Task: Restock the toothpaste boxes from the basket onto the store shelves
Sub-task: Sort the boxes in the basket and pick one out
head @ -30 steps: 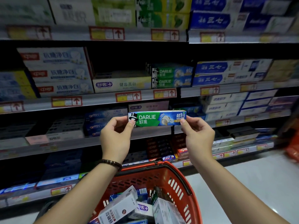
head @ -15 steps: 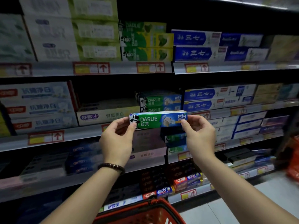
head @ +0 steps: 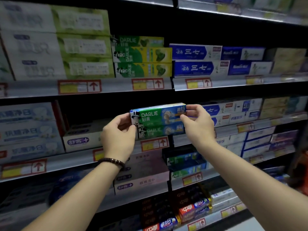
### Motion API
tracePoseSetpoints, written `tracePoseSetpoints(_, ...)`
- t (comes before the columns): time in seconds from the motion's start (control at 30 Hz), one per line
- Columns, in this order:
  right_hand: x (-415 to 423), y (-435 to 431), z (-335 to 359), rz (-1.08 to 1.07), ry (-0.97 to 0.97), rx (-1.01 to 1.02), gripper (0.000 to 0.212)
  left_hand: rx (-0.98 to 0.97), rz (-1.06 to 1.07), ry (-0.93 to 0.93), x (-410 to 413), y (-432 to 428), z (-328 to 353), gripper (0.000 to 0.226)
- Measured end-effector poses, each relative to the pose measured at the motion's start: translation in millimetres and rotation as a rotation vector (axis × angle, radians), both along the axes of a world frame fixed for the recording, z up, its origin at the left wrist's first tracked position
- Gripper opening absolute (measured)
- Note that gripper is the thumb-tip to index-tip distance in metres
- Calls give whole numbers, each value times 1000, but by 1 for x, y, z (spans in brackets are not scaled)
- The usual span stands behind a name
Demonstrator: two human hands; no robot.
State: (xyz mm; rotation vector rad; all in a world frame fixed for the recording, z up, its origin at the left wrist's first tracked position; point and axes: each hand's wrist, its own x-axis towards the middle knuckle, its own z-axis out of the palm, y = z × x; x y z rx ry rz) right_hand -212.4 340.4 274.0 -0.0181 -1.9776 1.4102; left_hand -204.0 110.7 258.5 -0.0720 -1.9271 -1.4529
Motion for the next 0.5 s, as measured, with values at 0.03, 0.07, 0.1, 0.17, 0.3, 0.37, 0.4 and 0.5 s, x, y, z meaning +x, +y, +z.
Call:
tracePoseSetpoints(0.03,-4,1,3,16,-8,6,27,-18,-3,0,-4,1,3,35)
tracePoseSetpoints(0.07,-9,2,6,30,-19,14,29,-42,-2,-3,-8,2,5,37)
tracePoseSetpoints(0.1,-13,3,9,40,-31,17,32,-66,-2,-15,-12,3,7,40)
tracePoseSetpoints(0.17,-21,4,12,50,-58,23,37,-110,-2,-44,-18,4,11,47)
tracePoseSetpoints(0.3,-34,7,19,66,-129,59,48,-256,39,-88,-29,-1,13,50)
tracePoseSetpoints(0.37,-40,8,22,127,-185,38,55,-267,25,-127,-31,-3,17,54)
tracePoseSetpoints(0.4,-43,8,22,151,-214,32,57,-277,21,-152,-32,-3,18,59)
tracePoseSetpoints(0.5,-50,11,23,192,-281,-5,61,-338,15,-196,-33,1,24,69)
